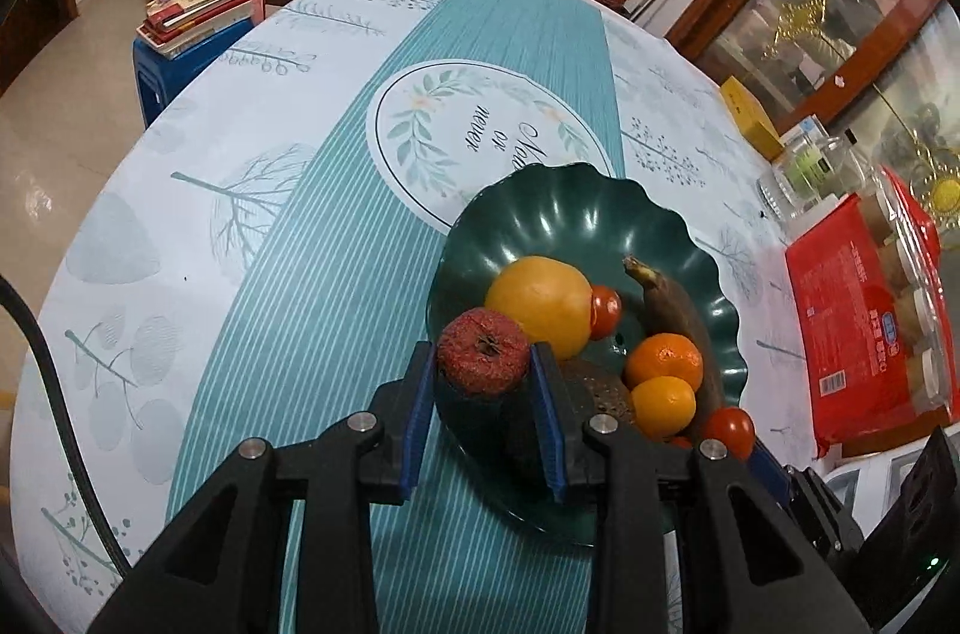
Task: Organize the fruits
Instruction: 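Place the lychee and red tomato on the green plate and open both tools, then grasp the remaining red lychee with the right tool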
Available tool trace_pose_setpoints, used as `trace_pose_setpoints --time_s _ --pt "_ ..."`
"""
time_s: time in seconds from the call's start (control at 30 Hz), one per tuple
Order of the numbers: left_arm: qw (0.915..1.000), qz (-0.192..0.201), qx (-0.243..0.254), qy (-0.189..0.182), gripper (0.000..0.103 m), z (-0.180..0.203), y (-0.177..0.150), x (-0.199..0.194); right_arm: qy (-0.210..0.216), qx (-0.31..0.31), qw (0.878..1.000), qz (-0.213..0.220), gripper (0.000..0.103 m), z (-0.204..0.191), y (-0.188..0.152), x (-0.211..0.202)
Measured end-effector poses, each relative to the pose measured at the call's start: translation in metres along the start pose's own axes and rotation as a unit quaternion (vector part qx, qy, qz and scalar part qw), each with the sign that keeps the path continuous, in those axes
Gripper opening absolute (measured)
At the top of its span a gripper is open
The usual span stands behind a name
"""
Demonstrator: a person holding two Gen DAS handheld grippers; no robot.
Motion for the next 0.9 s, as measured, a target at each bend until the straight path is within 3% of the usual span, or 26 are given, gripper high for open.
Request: trace_pose_setpoints --time_s 0.13,0.2,0.37,0.5,0.67,0.9 --pt "1.0000 0.004 -0.002 -0.006 0.054 0.004 -0.002 -0.006 0.002 0.013 1.000 0.004 0.051 0.004 0.002 -0.007" --pt "1.0000 0.005 -0.007 -0.004 0.061 0.002 -0.006 -0.011 -0.002 0.018 1.000 0.006 0.054 0.008 0.002 -0.010" --pt "0.9998 -0.004 -0.017 0.004 0.064 -0.006 -0.019 -0.019 -0.005 0.047 0.999 -0.003 0.054 0.024 -0.010 -0.022" --pt "0.9994 -0.011 -0.029 0.014 0.074 -0.016 -0.035 -0.027 -0.016 0.066 0.998 -0.016 0.055 0.038 -0.024 -0.028" --pt "0.9986 -0.031 -0.028 0.032 0.075 -0.029 -0.062 -0.029 -0.018 0.100 0.994 -0.043 0.055 0.056 -0.044 -0.029" --pt "0.9963 -0.064 -0.033 0.047 0.076 -0.041 -0.096 -0.026 -0.037 0.099 0.992 -0.068 0.056 0.069 -0.062 -0.019"
Point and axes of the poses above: each gripper's, at about its wrist camera, not at the fingertips, and x roughly the way its jaws point, z to its right, y to its top, the point moved 10 cm from there along x, roughly the way its jaws point, and after that the axes turned 9 degrees about -x, right-handed, at the moved point
